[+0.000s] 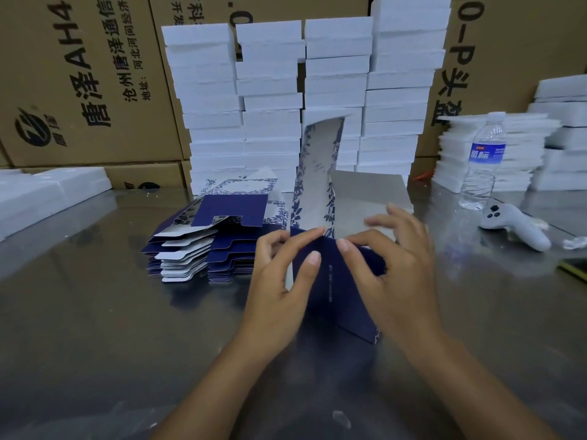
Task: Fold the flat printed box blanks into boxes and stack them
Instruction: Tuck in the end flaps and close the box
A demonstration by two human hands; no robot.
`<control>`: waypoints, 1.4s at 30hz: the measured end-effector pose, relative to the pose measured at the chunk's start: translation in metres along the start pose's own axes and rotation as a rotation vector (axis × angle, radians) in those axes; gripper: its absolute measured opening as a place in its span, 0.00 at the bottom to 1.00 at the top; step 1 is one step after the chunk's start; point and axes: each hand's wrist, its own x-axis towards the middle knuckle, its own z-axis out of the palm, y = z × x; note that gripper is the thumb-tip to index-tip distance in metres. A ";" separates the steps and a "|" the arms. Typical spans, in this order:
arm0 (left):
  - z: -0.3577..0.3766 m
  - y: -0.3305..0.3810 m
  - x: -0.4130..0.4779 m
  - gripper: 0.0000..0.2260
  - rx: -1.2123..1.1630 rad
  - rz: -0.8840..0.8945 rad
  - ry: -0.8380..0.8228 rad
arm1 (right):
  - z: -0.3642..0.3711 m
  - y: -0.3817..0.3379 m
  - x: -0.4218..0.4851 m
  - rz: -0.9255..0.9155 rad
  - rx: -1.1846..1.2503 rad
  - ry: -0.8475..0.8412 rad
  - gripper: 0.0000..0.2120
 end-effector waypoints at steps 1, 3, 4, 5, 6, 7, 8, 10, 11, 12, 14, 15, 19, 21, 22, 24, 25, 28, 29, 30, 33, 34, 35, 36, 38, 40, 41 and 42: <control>0.000 0.001 0.000 0.12 -0.010 0.003 0.012 | 0.000 -0.002 0.001 -0.025 -0.032 0.016 0.07; 0.001 0.003 0.002 0.09 -0.056 0.000 0.046 | 0.002 -0.008 -0.001 -0.057 -0.046 0.046 0.06; 0.001 0.004 0.004 0.08 -0.086 -0.011 0.060 | 0.004 -0.011 -0.002 -0.067 -0.035 0.060 0.06; 0.001 0.005 0.005 0.07 -0.119 -0.027 0.069 | 0.006 -0.015 -0.004 -0.072 -0.018 0.078 0.08; 0.001 0.006 0.006 0.07 -0.151 -0.044 0.073 | 0.008 -0.018 -0.005 -0.076 -0.006 0.095 0.10; 0.001 0.006 0.007 0.06 -0.177 -0.060 0.073 | 0.011 -0.021 -0.006 -0.079 0.001 0.110 0.11; 0.000 0.007 0.008 0.05 -0.194 -0.070 0.070 | 0.013 -0.023 -0.007 -0.085 0.005 0.120 0.12; 0.000 0.009 0.010 0.05 -0.199 -0.078 0.054 | 0.016 -0.024 -0.008 -0.098 0.005 0.124 0.13; 0.000 0.010 0.011 0.05 -0.193 -0.076 0.044 | 0.017 -0.023 -0.009 -0.098 0.001 0.121 0.13; 0.000 0.010 0.013 0.06 -0.185 -0.074 0.035 | 0.018 -0.022 -0.009 -0.091 0.001 0.114 0.13; 0.000 0.009 0.015 0.08 -0.178 -0.073 0.027 | 0.018 -0.019 -0.007 -0.067 0.012 0.102 0.13; 0.000 0.009 0.016 0.08 -0.181 -0.074 0.027 | 0.018 -0.018 -0.007 -0.059 0.014 0.099 0.14; 0.001 0.008 0.017 0.06 -0.191 -0.059 0.035 | 0.016 -0.015 -0.006 -0.091 -0.036 0.105 0.13; 0.000 0.006 0.016 0.05 -0.187 -0.055 0.048 | 0.013 -0.013 -0.008 -0.111 -0.055 0.121 0.12; 0.000 0.005 0.015 0.05 -0.181 -0.056 0.058 | 0.012 -0.012 -0.008 -0.117 -0.055 0.136 0.12; 0.000 0.004 0.015 0.06 -0.161 -0.042 0.083 | 0.010 -0.010 -0.009 -0.123 -0.050 0.166 0.12; 0.000 0.003 0.015 0.08 -0.146 -0.024 0.100 | 0.010 -0.009 -0.010 -0.122 -0.043 0.174 0.12; -0.001 0.000 0.014 0.09 -0.044 0.038 0.152 | 0.010 -0.008 -0.011 -0.125 -0.013 0.160 0.13; -0.002 -0.001 0.013 0.09 -0.002 0.059 0.160 | 0.010 -0.008 -0.011 -0.127 -0.007 0.150 0.13; -0.002 -0.002 0.013 0.09 0.028 0.071 0.164 | 0.010 -0.007 -0.011 -0.127 -0.001 0.141 0.13; -0.002 -0.004 0.015 0.09 0.051 0.083 0.161 | 0.007 -0.006 -0.010 -0.133 0.001 0.141 0.13; -0.002 -0.004 0.016 0.09 0.056 0.090 0.158 | 0.007 -0.006 -0.010 -0.140 -0.007 0.148 0.13; -0.003 -0.004 0.016 0.09 0.062 0.101 0.156 | 0.006 -0.005 -0.009 -0.145 -0.016 0.157 0.13; -0.003 -0.004 0.016 0.09 0.068 0.113 0.158 | 0.005 -0.004 -0.009 -0.145 -0.023 0.167 0.14; -0.003 -0.005 0.016 0.09 0.069 0.130 0.178 | 0.004 -0.003 -0.009 -0.136 -0.023 0.181 0.14; -0.004 -0.006 0.017 0.10 0.060 0.116 0.216 | 0.004 -0.002 -0.009 -0.128 -0.016 0.178 0.15; -0.005 -0.007 0.017 0.10 0.069 0.107 0.229 | 0.005 -0.002 -0.010 -0.126 -0.015 0.173 0.15; -0.006 -0.008 0.017 0.10 0.093 0.109 0.235 | 0.005 -0.003 -0.010 -0.127 -0.014 0.169 0.15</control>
